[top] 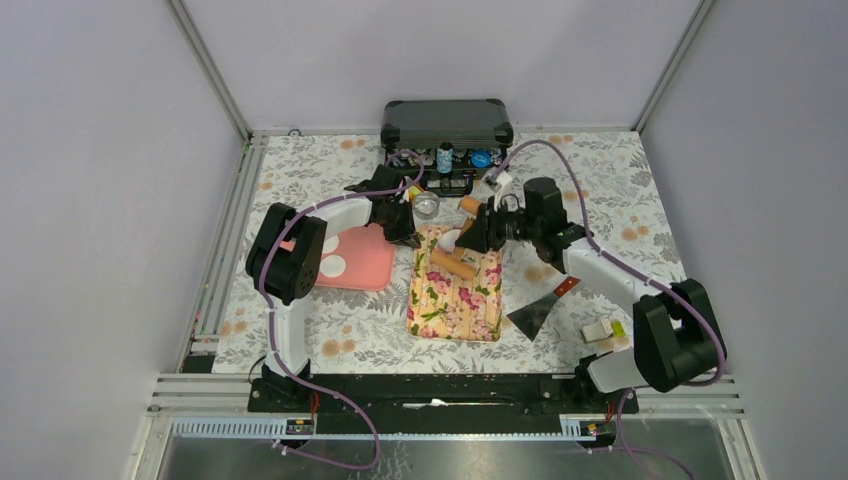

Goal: Roll out the dumpling wrappers from the dough
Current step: Flatten out the dough on the work surface.

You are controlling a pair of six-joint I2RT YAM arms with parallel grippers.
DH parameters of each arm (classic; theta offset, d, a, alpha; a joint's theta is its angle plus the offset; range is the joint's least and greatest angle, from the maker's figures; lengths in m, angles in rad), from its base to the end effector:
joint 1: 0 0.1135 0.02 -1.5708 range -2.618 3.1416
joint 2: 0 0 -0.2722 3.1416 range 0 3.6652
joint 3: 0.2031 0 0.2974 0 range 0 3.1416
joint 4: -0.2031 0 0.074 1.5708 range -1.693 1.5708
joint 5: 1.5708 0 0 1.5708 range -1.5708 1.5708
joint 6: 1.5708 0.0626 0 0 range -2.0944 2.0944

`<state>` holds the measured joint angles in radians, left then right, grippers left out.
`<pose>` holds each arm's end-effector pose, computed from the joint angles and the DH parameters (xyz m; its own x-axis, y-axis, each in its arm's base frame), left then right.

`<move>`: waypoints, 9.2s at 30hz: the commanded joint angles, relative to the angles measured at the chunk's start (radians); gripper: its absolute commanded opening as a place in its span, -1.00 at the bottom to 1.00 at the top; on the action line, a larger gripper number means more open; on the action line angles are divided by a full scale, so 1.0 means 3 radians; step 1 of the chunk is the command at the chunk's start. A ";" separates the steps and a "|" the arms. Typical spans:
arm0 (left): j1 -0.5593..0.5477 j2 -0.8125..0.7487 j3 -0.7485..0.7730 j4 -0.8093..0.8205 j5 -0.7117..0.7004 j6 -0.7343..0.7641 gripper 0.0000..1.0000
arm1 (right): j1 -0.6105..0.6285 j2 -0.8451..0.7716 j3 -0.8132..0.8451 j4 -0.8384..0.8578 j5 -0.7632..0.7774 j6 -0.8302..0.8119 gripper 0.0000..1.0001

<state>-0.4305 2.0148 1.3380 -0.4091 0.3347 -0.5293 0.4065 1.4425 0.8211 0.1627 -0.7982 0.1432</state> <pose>0.4127 -0.2122 0.1059 -0.9633 -0.0824 -0.2556 0.0544 0.8721 -0.4862 0.3152 0.1845 0.2105 -0.5261 -0.1180 -0.8422 -0.7988 0.4083 0.4418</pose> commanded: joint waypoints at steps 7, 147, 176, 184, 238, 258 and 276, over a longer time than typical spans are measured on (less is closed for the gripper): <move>0.0021 -0.0097 -0.0049 -0.0007 -0.0044 -0.0035 -1.00 | -0.0020 0.0367 0.0671 0.0549 0.1517 0.0000 -1.00; 0.0024 -0.0122 -0.0039 0.0034 0.0232 0.0053 -1.00 | 0.0132 -0.0356 0.0411 -0.0305 0.0629 -0.1358 -1.00; 0.0013 0.0051 0.0046 0.0070 0.0511 0.0129 -1.00 | 0.0185 0.1154 0.1117 -0.1077 -0.0551 -0.2635 -1.00; 0.0013 -0.0002 0.0034 0.0064 0.0501 0.0121 -1.00 | 0.0194 0.1181 0.0995 -0.1392 -0.0536 -0.2769 -1.00; 0.0037 -0.0061 0.0000 0.0075 0.0563 0.0098 -1.00 | 0.0367 0.1247 0.0934 -0.0800 -0.0077 -0.1827 -1.00; 0.0121 -0.0130 -0.0022 0.0050 0.0481 0.0063 -1.00 | 0.0516 0.1026 0.0481 -0.0957 -0.0095 -0.1612 -1.00; 0.0126 -0.0196 -0.0032 0.0041 0.0523 0.0079 -1.00 | 0.0499 0.0596 0.0553 -0.0987 -0.0486 -0.1531 -1.00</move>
<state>-0.4103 2.0243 1.3251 -0.4229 0.4744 -0.5037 0.5564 1.7123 0.9459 -0.0277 -0.9401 -0.2592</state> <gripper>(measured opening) 0.032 0.339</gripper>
